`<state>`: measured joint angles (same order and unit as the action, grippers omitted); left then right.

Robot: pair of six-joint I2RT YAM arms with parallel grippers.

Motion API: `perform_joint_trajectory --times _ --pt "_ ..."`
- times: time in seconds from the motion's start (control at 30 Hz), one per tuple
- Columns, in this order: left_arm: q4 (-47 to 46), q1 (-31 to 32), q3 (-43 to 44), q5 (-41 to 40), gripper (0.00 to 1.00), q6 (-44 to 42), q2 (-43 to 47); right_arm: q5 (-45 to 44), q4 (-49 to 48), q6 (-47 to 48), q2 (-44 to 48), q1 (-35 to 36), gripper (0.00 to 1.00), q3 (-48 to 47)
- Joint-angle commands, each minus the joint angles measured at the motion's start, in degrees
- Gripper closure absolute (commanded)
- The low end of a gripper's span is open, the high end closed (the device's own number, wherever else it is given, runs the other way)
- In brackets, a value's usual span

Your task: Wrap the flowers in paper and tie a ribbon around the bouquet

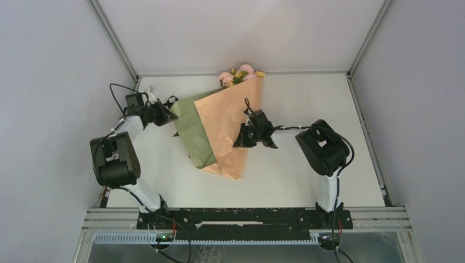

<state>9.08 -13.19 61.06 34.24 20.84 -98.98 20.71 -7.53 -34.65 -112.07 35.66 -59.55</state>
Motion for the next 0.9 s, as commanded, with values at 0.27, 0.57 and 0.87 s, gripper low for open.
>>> perform_joint_trajectory --times 0.27,0.57,0.87 --pt "5.5 22.6 4.8 9.2 1.0 -6.5 12.2 1.4 -5.3 -5.5 -0.3 -2.2 0.94 4.6" --pt "7.1 38.1 20.2 5.1 1.0 -5.0 -0.4 3.3 -13.5 -12.4 -1.3 -4.9 0.94 8.5" --pt "7.2 40.9 33.5 -1.0 1.0 -4.0 -18.2 2.6 -20.0 -18.0 4.0 -4.3 0.94 13.9"
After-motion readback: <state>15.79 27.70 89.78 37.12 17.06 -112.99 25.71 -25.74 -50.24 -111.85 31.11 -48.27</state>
